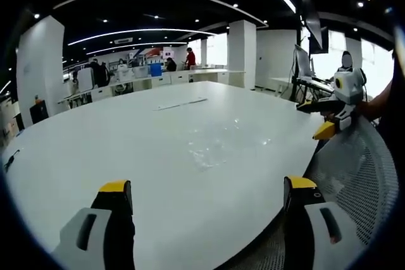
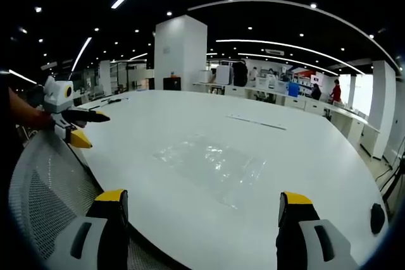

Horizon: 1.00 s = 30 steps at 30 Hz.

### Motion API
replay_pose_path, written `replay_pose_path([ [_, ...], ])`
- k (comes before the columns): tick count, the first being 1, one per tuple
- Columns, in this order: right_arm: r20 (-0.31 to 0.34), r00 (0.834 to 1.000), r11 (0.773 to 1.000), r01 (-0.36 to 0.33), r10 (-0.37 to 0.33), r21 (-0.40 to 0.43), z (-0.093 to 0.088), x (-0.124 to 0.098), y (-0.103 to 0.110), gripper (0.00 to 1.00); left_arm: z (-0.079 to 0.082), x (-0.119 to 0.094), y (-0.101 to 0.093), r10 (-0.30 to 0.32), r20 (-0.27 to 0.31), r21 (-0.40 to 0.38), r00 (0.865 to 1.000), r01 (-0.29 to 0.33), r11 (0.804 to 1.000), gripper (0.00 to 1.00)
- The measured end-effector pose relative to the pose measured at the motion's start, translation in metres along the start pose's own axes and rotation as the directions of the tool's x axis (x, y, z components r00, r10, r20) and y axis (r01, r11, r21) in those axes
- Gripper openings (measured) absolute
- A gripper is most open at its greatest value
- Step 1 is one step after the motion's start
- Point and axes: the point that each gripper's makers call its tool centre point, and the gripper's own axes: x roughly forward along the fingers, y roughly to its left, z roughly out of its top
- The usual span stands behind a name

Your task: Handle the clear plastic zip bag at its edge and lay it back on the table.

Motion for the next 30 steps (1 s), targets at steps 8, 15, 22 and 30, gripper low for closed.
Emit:
replay_pose_path([
  [8,0.002,1.0,1.0,0.0,0.0,-0.001,0.0006,-0.0001,0.0,1.0,-0.0002,-0.0001,-0.0014,-0.002,-0.003,-0.001,1.0,0.002,1.0,0.99],
  [15,0.002,1.0,1.0,0.004,-0.004,0.002,0.0009,-0.0004,-0.0004,1.0,-0.0002,0.0001,-0.0022,0.0,-0.008,0.005,1.0,0.0,1.0,0.99],
  [22,0.002,1.0,1.0,0.005,-0.005,0.002,0.0009,-0.0005,-0.0008,1.0,-0.0005,0.0001,-0.003,0.002,-0.01,0.003,1.0,-0.002,1.0,0.99],
  [30,-0.001,1.0,1.0,0.006,-0.006,0.003,0.0006,0.0,-0.0021,1.0,0.0025,0.0004,-0.0029,0.006,-0.003,0.002,1.0,-0.006,1.0,0.97],
])
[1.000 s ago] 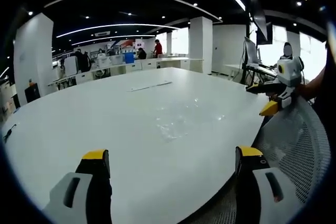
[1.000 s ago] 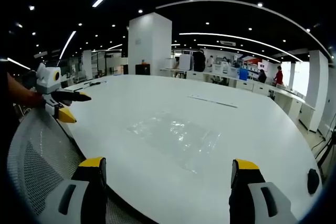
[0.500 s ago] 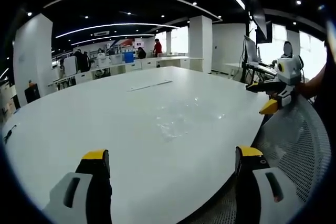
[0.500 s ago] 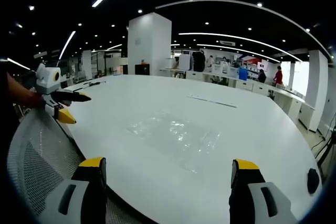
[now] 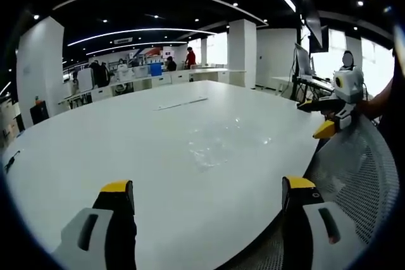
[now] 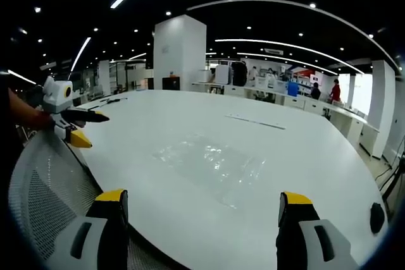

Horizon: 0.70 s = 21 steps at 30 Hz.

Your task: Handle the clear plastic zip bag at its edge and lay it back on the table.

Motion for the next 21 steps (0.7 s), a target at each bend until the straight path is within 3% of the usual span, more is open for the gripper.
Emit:
replay_pose_path([
  [5,-0.001,1.0,1.0,0.0,0.0,0.001,0.0005,0.0007,-0.0002,1.0,0.0012,0.0007,0.0022,0.003,0.003,-0.014,1.0,-0.003,1.0,0.96],
  [12,-0.008,1.0,1.0,-0.001,0.001,0.0,-0.0004,0.0011,0.0,1.0,0.0012,0.0015,0.0024,-0.002,-0.004,0.0,1.0,0.002,1.0,0.87],
  [21,-0.007,1.0,1.0,0.008,-0.008,0.004,-0.0005,0.0005,-0.0019,1.0,0.0053,0.0045,0.0062,-0.017,-0.025,-0.033,1.0,0.016,0.999,0.88],
])
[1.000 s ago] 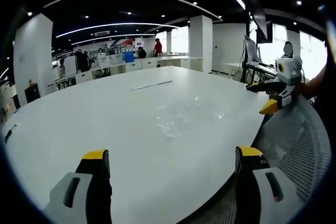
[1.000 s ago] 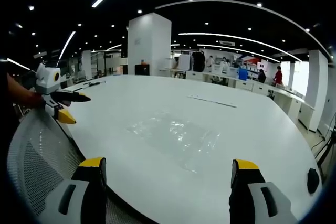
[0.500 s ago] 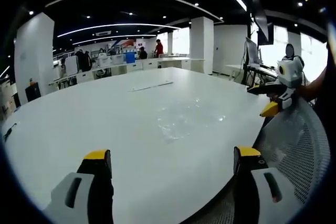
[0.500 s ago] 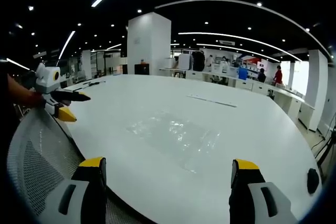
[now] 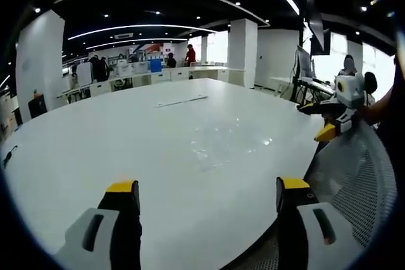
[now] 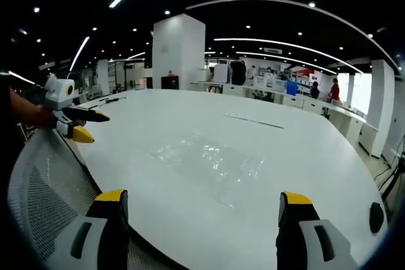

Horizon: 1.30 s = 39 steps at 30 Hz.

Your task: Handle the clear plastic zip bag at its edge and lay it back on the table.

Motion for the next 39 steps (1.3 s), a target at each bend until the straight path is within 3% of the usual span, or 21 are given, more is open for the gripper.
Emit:
replay_pose_path([
  [8,0.002,1.0,1.0,0.004,-0.004,0.001,0.001,0.0,0.0,1.0,0.011,0.014,0.008,-0.01,-0.013,0.049,1.0,0.011,0.999,0.82],
  [19,0.005,1.0,1.0,0.013,-0.013,-0.001,0.002,0.0,-0.002,1.0,0.02,0.033,0.027,-0.011,-0.011,0.067,1.0,0.011,0.998,0.81],
  [28,0.005,1.0,1.0,0.014,-0.014,0.0,0.002,-0.001,-0.003,0.99,0.017,0.046,0.038,-0.011,-0.022,0.066,1.0,0.013,0.998,0.8],
  [39,0.003,1.0,1.0,0.019,-0.019,0.003,0.001,-0.001,-0.004,0.99,0.022,0.062,0.021,-0.025,-0.052,0.052,0.998,0.028,0.998,0.74],
])
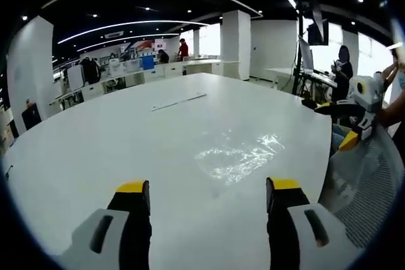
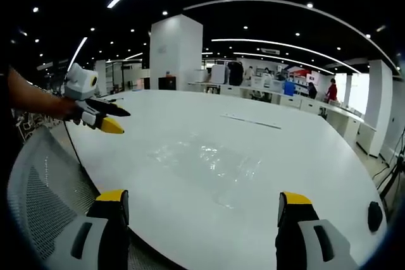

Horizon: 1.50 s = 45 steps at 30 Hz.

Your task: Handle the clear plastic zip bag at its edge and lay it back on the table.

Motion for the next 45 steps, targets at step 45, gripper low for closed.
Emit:
replay_pose_path([
  [45,-0.008,1.0,1.0,0.006,-0.006,0.011,-0.001,0.0,-0.001,0.95,-0.039,0.057,-0.005,-0.055,-0.159,-0.122,0.986,0.036,0.992,0.33],
])
